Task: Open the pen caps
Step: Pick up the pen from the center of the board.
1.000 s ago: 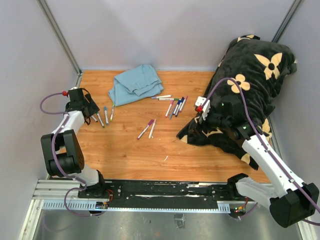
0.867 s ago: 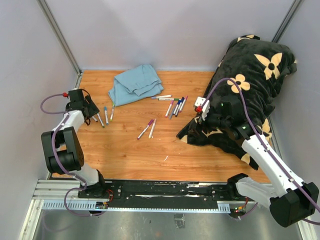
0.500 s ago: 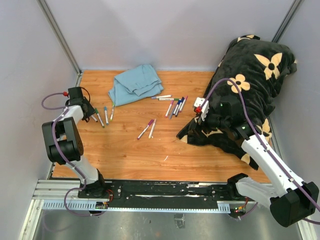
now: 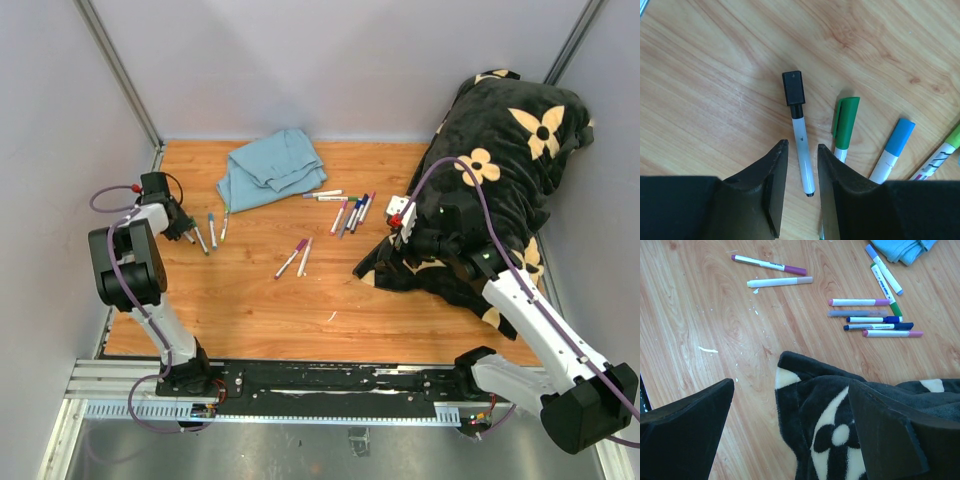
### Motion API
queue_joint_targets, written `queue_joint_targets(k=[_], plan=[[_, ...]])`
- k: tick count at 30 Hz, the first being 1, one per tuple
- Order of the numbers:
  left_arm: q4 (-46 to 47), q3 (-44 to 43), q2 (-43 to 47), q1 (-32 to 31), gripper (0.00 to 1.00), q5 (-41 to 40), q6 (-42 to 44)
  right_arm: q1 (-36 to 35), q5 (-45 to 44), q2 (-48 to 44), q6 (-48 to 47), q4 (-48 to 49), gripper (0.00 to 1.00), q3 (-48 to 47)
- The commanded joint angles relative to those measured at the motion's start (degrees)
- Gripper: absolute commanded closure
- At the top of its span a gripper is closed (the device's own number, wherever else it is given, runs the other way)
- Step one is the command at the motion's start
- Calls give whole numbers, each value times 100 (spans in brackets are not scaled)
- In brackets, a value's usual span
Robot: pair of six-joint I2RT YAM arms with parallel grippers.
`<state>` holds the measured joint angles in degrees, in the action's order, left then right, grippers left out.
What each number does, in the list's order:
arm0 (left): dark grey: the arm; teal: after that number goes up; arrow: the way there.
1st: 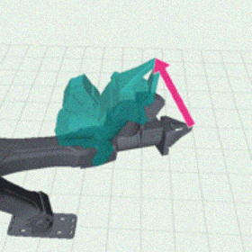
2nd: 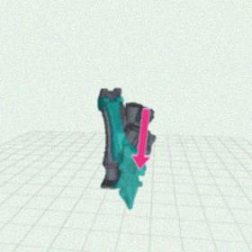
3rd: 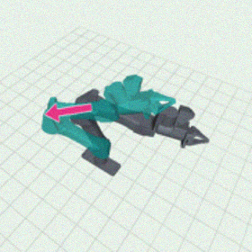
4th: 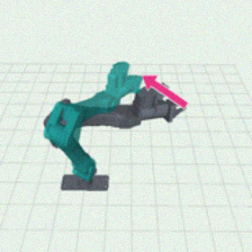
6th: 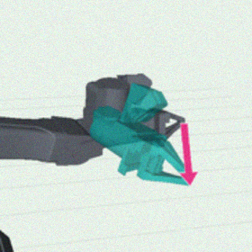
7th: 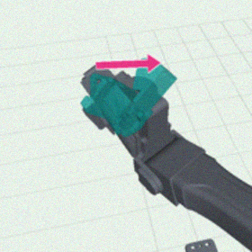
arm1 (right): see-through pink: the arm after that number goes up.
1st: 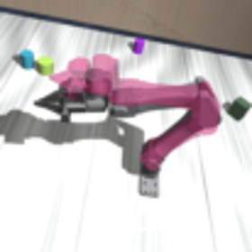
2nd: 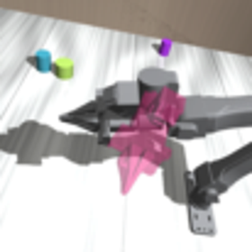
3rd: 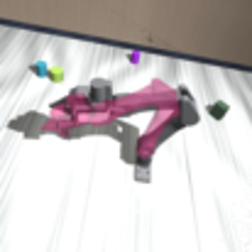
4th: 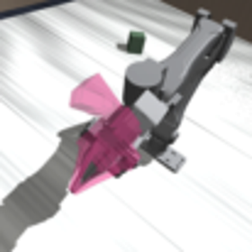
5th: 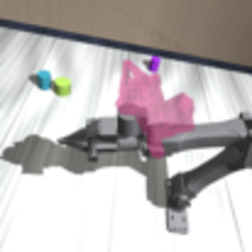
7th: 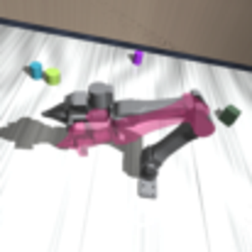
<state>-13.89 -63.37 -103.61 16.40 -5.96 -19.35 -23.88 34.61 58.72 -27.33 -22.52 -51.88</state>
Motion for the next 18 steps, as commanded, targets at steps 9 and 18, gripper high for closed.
queue_joint_targets(k=[9, 18], plan=[[-205, -213, -340, 47, 69, -161, 87, -82, -2, 17, -122, 35, 2, 42], [-384, -240, -421, 47, 74, -125, 141, -82, -52, -1, -132, 40, 2, 44]])
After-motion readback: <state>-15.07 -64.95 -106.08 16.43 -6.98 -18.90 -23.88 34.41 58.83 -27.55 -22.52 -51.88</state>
